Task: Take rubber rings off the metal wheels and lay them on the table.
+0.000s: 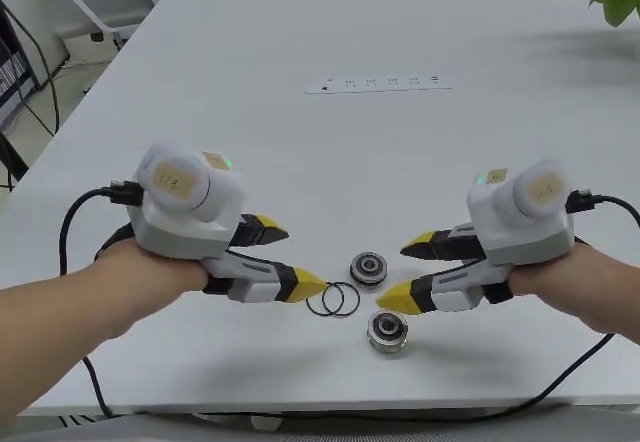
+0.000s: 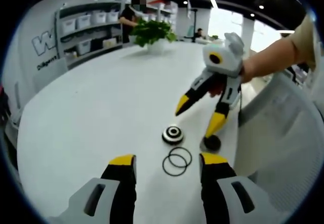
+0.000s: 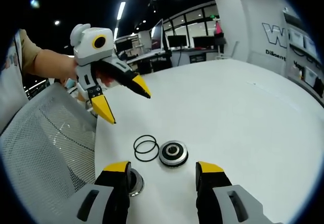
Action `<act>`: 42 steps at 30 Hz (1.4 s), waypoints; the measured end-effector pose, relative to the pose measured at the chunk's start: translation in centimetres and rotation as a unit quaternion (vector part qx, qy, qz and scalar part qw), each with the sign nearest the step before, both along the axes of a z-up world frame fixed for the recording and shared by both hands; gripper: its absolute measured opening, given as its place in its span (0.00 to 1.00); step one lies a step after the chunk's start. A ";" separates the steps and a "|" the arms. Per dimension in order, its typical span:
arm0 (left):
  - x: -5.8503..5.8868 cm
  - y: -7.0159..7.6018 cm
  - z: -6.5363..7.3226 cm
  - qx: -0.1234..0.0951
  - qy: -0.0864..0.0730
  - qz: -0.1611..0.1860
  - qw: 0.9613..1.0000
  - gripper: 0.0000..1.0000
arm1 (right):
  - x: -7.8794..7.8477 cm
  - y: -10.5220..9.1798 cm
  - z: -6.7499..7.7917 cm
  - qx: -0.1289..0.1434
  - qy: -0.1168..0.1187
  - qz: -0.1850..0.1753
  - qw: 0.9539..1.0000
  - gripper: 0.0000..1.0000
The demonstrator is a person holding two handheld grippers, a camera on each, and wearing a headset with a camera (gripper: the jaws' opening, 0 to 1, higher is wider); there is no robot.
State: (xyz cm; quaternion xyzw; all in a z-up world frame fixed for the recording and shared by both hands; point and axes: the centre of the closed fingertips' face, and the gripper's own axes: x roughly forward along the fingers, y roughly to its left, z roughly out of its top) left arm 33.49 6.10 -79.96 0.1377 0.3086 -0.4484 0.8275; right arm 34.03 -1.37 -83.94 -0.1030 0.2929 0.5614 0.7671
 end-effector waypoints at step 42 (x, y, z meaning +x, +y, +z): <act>1.8 -5.0 -3.3 -0.005 0.019 -0.049 0.999 0.29 | 1.1 1.0 -1.5 -0.005 -0.021 0.006 1.000 0.29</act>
